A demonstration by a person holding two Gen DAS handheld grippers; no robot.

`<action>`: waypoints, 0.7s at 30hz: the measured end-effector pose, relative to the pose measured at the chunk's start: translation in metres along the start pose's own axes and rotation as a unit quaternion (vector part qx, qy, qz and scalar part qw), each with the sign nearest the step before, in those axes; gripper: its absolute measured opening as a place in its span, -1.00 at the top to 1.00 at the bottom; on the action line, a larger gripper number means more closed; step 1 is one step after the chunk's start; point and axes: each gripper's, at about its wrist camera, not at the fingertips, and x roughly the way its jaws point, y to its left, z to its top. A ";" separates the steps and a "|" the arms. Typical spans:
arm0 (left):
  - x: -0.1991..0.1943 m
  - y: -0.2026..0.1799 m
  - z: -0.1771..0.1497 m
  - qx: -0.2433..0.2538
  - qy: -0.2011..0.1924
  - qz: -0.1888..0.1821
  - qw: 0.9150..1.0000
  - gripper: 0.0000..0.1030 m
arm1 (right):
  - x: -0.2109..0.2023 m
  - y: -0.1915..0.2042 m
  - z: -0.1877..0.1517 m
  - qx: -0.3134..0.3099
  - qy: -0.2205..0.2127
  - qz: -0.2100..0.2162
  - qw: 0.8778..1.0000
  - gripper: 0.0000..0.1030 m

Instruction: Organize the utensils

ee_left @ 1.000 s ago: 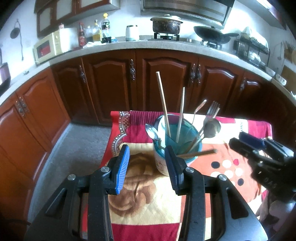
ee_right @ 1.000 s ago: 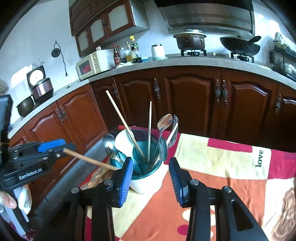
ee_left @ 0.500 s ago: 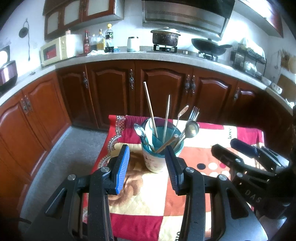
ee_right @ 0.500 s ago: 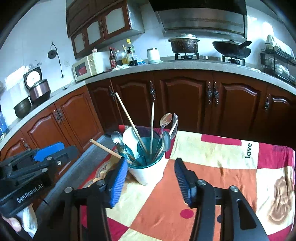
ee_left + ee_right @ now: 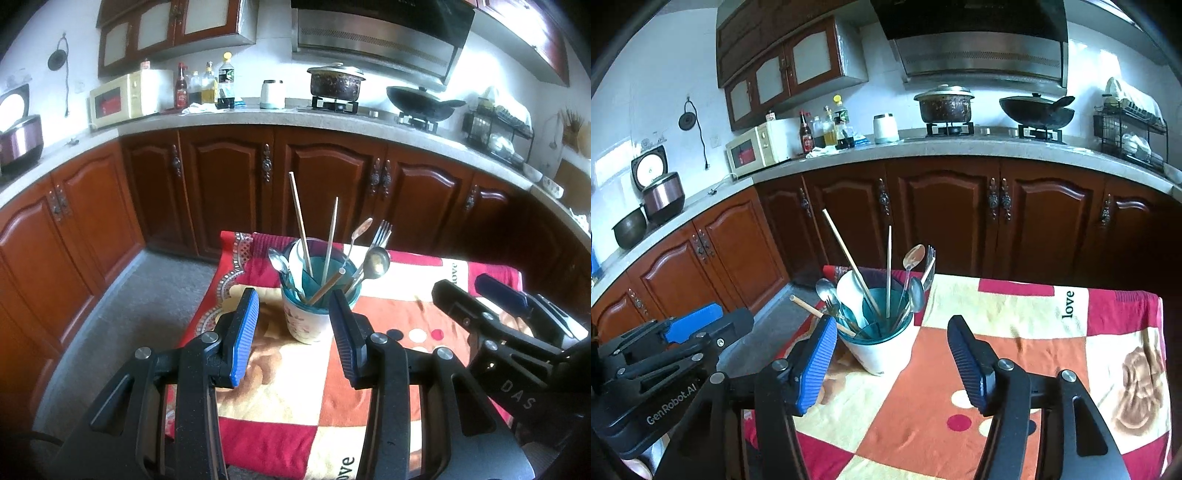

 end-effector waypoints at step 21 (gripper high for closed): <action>-0.012 -0.002 -0.001 -0.002 -0.014 0.008 1.000 0.24 | -0.011 0.006 0.000 -0.014 -0.006 0.000 1.000 -0.24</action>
